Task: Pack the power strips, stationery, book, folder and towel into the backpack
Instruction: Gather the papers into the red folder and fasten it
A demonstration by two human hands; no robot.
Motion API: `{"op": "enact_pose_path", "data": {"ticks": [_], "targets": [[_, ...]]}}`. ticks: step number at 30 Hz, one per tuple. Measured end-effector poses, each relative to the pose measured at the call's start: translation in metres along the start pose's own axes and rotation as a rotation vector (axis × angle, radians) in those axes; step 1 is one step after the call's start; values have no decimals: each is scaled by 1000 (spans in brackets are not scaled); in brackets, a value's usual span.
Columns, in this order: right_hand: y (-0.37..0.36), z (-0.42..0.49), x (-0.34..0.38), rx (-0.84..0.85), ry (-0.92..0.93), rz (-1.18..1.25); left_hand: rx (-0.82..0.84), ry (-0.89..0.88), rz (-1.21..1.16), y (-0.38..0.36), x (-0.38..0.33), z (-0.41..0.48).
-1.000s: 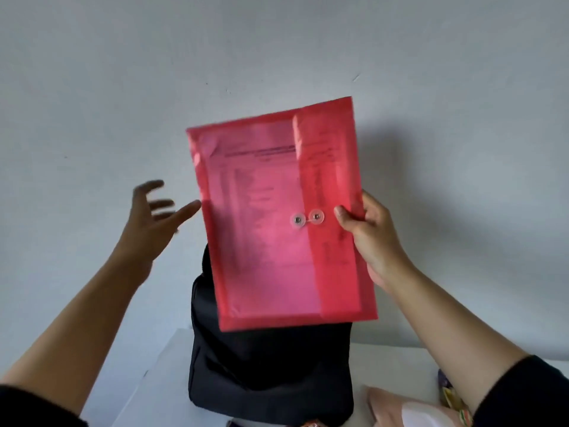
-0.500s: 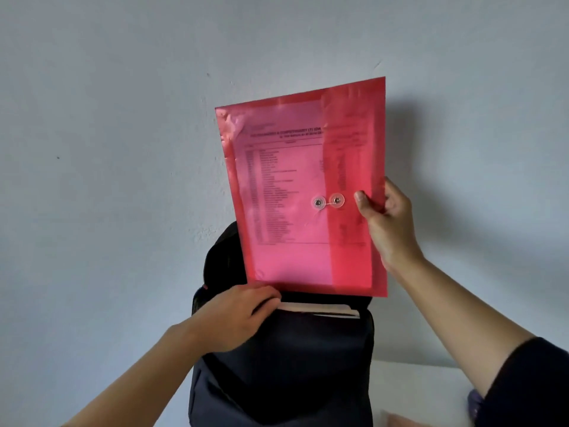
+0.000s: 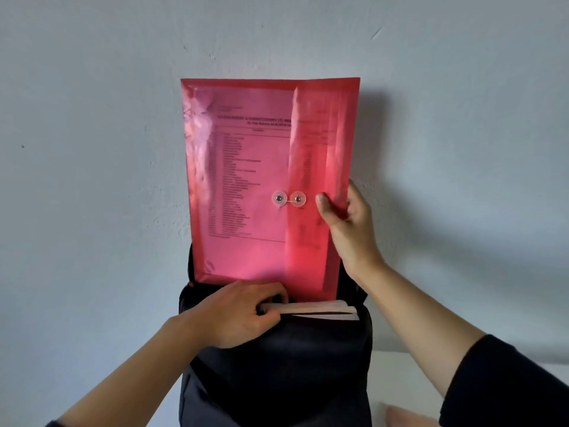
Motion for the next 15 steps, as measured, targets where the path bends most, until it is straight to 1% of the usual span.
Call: {"op": "enact_pose_path", "data": {"ticks": [2,5,6,7,8,10,12,15], "targets": [[0,-7,-10,124,-139,31,-13,-6,-27,0,-1,-2],[10,-21,-27,369,-448,98,-60,-4,-68,0,0,-5],[14,-25,-31,421,-518,124,-73,-2,-79,0,0,-5],[18,-27,-34,434,-547,123,-86,1,-87,0,-1,-6],[21,-27,-36,407,-531,87,-96,5,-96,0,-1,-7],[27,-21,-36,277,-423,-33,-111,6,-116,1,-3,-10],[28,-21,-36,201,-370,-37,-113,-8,-126,1,-6,-15],[18,-34,-38,263,-410,127,-131,-20,-118,0,-9,-21]]}}
Point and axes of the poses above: each hand's wrist, its own z-axis towards the middle knuckle, its own y-axis out of the back of the hand, x = y × z, the point moved 6 cm from there along z, towards the middle knuckle, and after that the axes turned 6 degrees about y, right-handed, at the moved point
